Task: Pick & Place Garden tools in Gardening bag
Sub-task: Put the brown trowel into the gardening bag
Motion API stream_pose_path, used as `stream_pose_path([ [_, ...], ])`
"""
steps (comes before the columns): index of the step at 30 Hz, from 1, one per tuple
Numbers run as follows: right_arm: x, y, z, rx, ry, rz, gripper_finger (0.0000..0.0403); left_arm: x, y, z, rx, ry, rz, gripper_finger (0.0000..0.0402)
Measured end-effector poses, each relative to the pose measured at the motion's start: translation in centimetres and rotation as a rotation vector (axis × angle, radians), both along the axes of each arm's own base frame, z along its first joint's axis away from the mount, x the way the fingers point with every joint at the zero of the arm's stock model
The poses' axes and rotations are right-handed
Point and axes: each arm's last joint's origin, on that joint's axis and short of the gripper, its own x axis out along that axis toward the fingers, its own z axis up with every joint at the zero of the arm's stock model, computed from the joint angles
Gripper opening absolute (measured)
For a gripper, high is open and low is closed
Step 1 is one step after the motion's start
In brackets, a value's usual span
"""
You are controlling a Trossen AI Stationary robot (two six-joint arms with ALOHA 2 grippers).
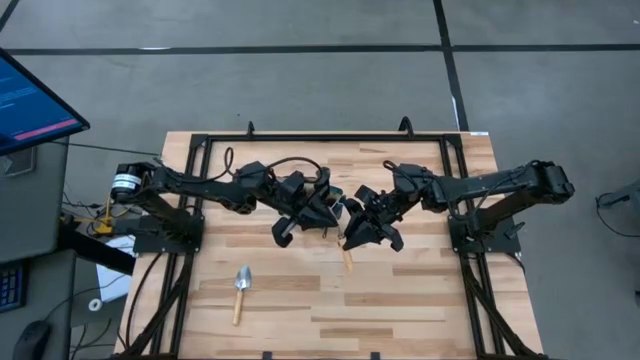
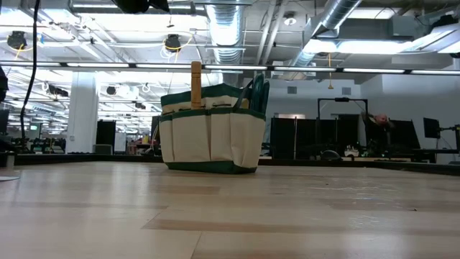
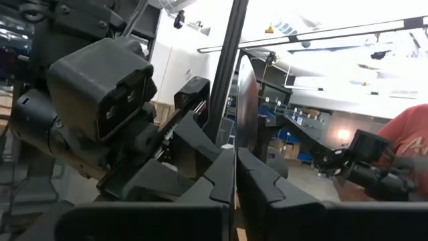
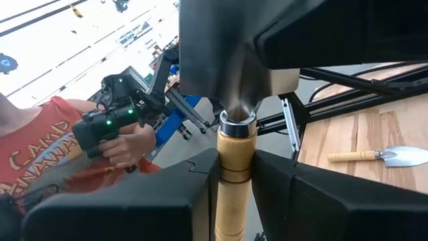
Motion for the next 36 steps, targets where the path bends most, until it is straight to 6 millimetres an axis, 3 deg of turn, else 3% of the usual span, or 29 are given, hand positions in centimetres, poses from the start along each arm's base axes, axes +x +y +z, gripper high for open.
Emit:
stream_pose_path([
  [4,0.0,0.0,0.0,0.002,0.003,-0.007,0.0078,-0.2,0.0,0.2,0.013,-0.014,0.012,0.0003],
  [18,0.1,-0.1,-0.3,0.044,0.058,-0.022,0.0246,-0.6,0.7,0.6,0.0,-0.021,0.077,0.0001],
  [31,-0.7,1.7,-2.4,0.088,0.353,0.095,0.0241,-3.6,1.8,1.9,0.017,0.116,0.192,0.0],
  [36,-2.3,3.4,-3.4,0.044,0.522,0.11,0.023,-5.3,1.9,1.2,0.065,0.298,0.32,0.0],
])
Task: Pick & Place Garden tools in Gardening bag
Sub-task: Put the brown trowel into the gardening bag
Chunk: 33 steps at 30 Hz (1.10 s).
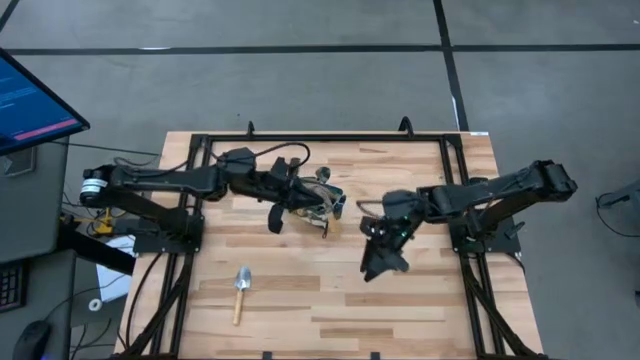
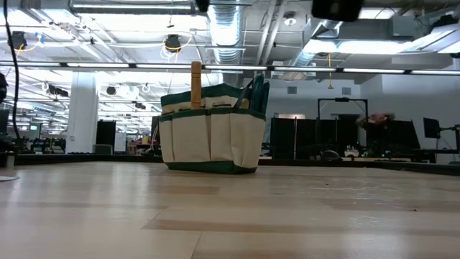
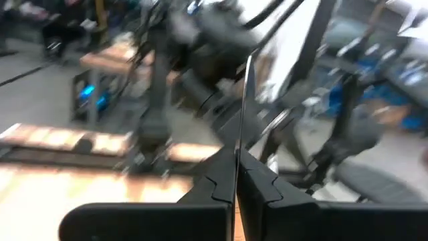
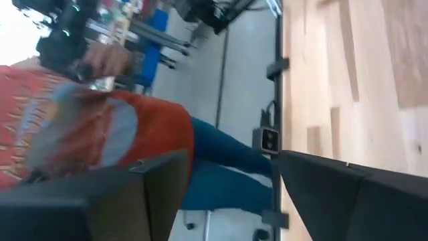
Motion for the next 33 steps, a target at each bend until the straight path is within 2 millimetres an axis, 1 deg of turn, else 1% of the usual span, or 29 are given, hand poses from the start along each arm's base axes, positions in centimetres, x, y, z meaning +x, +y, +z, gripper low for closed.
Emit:
stream_pose_path([
  [3,-1.4,0.9,-0.4,-0.068,0.086,-0.027,0.0223,-1.0,-0.3,-0.3,0.027,0.081,0.083,0.0],
  [5,-2.0,1.5,0.0,-0.109,0.079,-0.07,0.0219,-1.6,-0.7,-0.5,0.056,0.122,0.149,0.0],
  [8,-3.5,2.2,0.5,-0.171,0.084,-0.14,0.0212,-1.7,-1.7,-1.4,0.132,0.207,0.246,0.0],
  [10,-4.3,2.5,0.9,-0.194,0.078,-0.189,0.0207,-1.4,-2.5,-2.3,0.2,0.268,0.281,0.0],
  [12,-5.0,2.9,1.4,-0.206,0.065,-0.229,0.0202,-0.8,-3.1,-2.9,0.235,0.282,0.302,0.0],
  [14,-5.6,3.1,1.7,-0.213,0.06,-0.265,0.0197,-0.4,-3.5,-3.9,0.257,0.327,0.321,0.0001],
  [18,-6.4,3.4,2.0,-0.223,0.062,-0.326,0.0186,0.0,-3.5,-5.7,0.308,0.38,0.386,0.0001],
  [21,-6.7,3.6,2.2,-0.214,0.062,-0.34,0.0179,0.0,-3.1,-6.4,0.318,0.403,0.426,0.0001],
  [23,-6.8,3.8,2.2,-0.211,0.066,-0.345,0.0174,0.0,-3.1,-6.5,0.323,0.402,0.434,0.0001],
  [28,-7.0,4.2,2.2,-0.217,0.062,-0.352,0.0167,0.0,-3.2,-5.6,0.337,0.319,0.442,0.0001],
  [33,-7.1,4.3,2.2,-0.219,0.06,-0.352,0.0163,0.1,-3.1,-5.6,0.364,0.31,0.449,0.0001],
])
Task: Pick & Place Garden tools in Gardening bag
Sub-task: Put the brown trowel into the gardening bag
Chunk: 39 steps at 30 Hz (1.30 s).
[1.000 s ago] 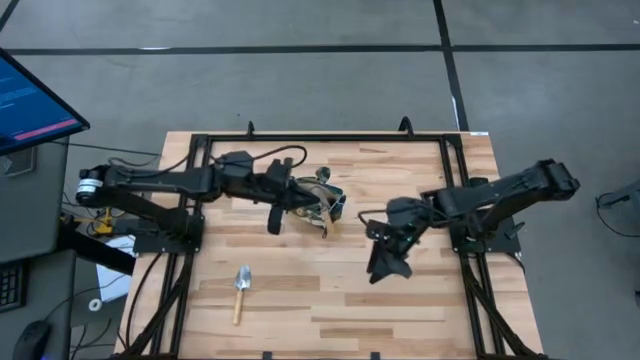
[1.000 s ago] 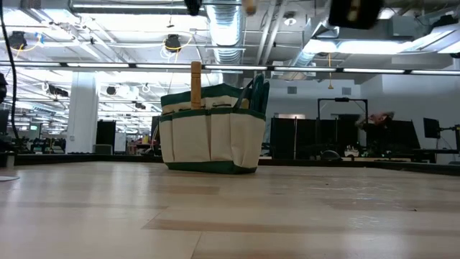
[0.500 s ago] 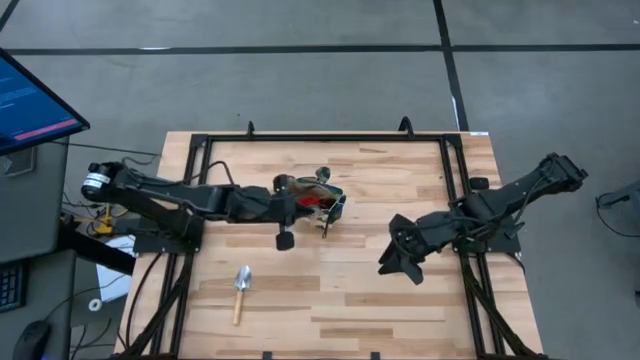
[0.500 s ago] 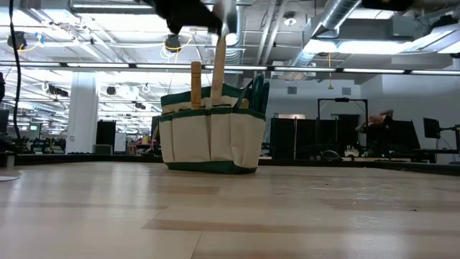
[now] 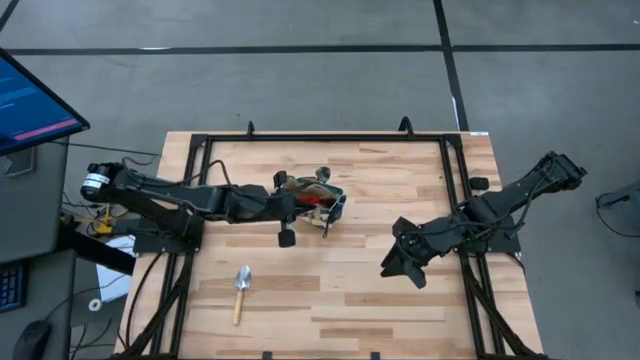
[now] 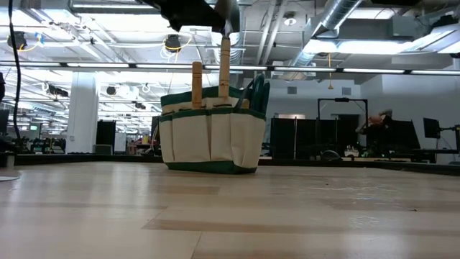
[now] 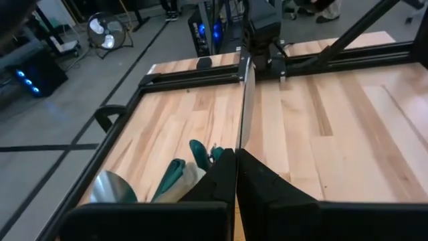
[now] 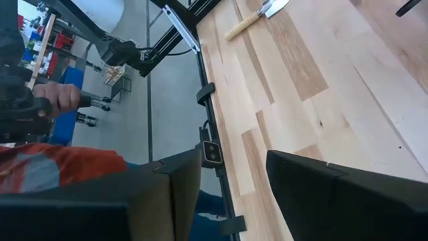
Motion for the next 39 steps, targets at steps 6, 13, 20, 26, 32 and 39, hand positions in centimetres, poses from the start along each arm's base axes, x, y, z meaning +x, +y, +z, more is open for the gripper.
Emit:
stream_pose_path([
  [6,0.0,0.0,0.0,0.0,-0.001,-0.001,0.0162,0.0,0.0,-1.1,0.007,0.027,0.017,0.0001],
  [13,0.0,0.0,0.0,0.011,0.003,-0.005,0.0159,0.0,0.1,-1.8,0.009,-0.004,0.041,0.0001],
  [20,0.0,0.0,0.0,0.024,0.009,-0.014,0.0159,0.2,0.1,-1.4,0.058,-0.046,0.037,0.0001],
  [26,0.0,0.0,0.0,0.034,0.014,-0.021,0.0159,0.9,0.0,-2.1,0.067,-0.013,0.035,0.0001],
  [32,0.0,0.0,0.0,0.055,0.024,-0.031,0.0159,2.1,-0.2,-3.4,0.076,0.034,0.033,0.0001],
  [39,0.0,0.0,0.0,0.061,0.027,-0.035,0.0159,2.3,-0.6,-3.7,0.078,0.044,0.022,0.0001],
])
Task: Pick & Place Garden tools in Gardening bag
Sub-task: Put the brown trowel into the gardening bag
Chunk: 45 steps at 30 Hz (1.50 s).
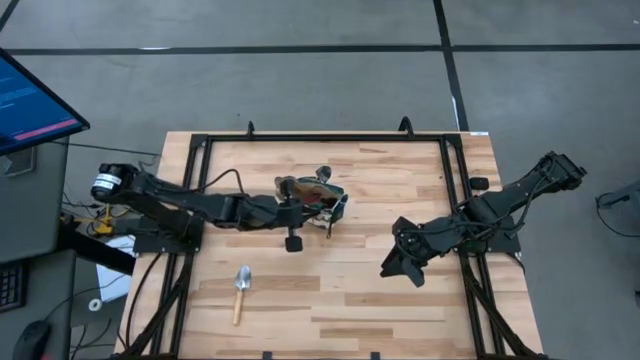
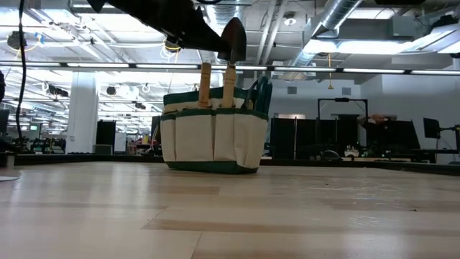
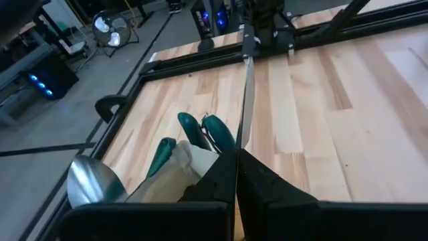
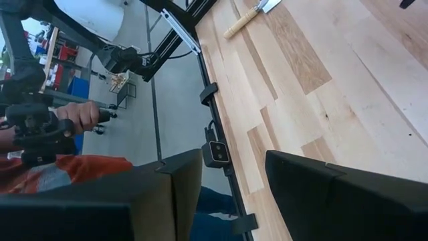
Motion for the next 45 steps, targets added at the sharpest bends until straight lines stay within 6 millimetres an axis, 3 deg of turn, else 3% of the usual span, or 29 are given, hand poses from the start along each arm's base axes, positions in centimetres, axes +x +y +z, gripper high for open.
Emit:
stream_pose_path([
  [5,0.0,0.0,0.0,-0.013,-0.003,0.008,0.0159,-0.2,0.2,0.2,-0.034,-0.018,0.011,0.0001],
  [11,0.0,0.0,-0.1,-0.021,0.003,0.01,0.0159,-0.5,0.9,-1.8,-0.103,0.005,0.049,0.0001],
  [23,0.0,0.0,-0.1,-0.033,-0.002,0.018,0.0159,-0.8,1.0,-2.8,-0.117,-0.069,0.047,0.0003],
  [35,0.0,0.0,-0.1,-0.041,-0.007,0.023,0.0159,-0.8,1.0,-2.7,-0.132,-0.081,0.04,0.0007],
  [41,0.0,-0.1,-0.1,-0.054,-0.013,0.03,0.0159,-1.1,1.1,-1.4,-0.156,-0.195,0.033,0.0004],
  [45,0.0,-0.1,-0.1,-0.057,-0.014,0.031,0.0159,-0.8,1.1,-2.0,-0.165,-0.164,0.041,0.0004],
])
